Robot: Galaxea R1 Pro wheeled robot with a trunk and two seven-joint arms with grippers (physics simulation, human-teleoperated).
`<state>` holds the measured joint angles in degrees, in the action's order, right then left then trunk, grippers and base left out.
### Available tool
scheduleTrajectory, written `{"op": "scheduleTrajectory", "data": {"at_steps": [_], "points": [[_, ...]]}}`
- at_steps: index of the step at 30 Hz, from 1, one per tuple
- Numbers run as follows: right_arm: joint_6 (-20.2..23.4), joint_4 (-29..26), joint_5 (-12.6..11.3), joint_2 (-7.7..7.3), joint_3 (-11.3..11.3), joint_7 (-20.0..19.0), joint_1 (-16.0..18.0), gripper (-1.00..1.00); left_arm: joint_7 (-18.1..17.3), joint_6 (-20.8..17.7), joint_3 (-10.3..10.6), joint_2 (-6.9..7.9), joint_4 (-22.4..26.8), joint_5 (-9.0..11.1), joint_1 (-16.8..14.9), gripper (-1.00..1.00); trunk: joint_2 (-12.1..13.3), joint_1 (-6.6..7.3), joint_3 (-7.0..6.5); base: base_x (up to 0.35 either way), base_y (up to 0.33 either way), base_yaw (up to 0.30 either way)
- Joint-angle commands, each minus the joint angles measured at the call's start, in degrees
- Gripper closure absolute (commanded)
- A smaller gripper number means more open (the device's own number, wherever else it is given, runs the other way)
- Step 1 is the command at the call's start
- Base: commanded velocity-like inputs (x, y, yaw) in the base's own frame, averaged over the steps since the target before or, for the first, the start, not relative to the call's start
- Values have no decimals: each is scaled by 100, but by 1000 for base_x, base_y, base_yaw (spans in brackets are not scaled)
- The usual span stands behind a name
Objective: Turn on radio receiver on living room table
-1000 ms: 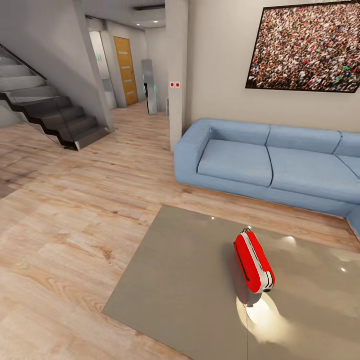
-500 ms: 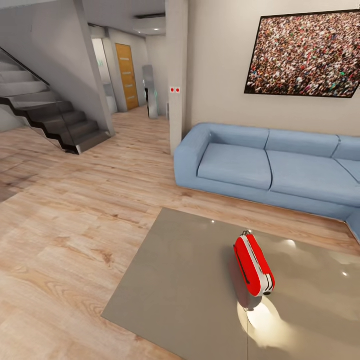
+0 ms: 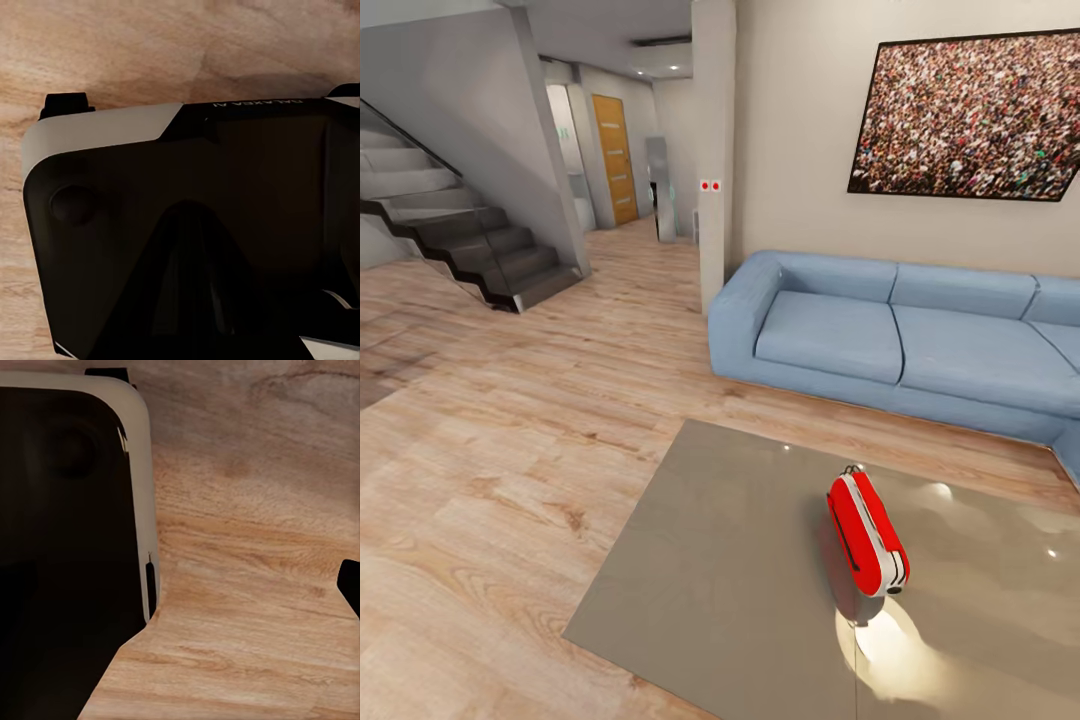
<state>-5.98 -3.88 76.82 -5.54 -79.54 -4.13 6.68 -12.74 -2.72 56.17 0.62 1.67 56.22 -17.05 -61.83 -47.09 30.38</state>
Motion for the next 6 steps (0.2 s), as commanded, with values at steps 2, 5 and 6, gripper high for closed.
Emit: {"op": "scheduleTrajectory", "data": {"at_steps": [2, 5, 6], "points": [[0, 0, 0, 0, 0, 0, 0, -100, 0, 0, 0, 0, 0, -1, 0, 100, 0, 0, -1, 0, 0, 0], [0, -2, 0, 0, 0, 0, 0, -100, -2, 0, 1, 0, 0, 0, 0, 100, 0, 0, -1, 0, 0, 0], [0, -1, 0, 0, 0, 0, 0, -100, -3, 0, 0, 0, 0, 0, 0, 100, 0, 0, -1, 0, 0, 0]]}}
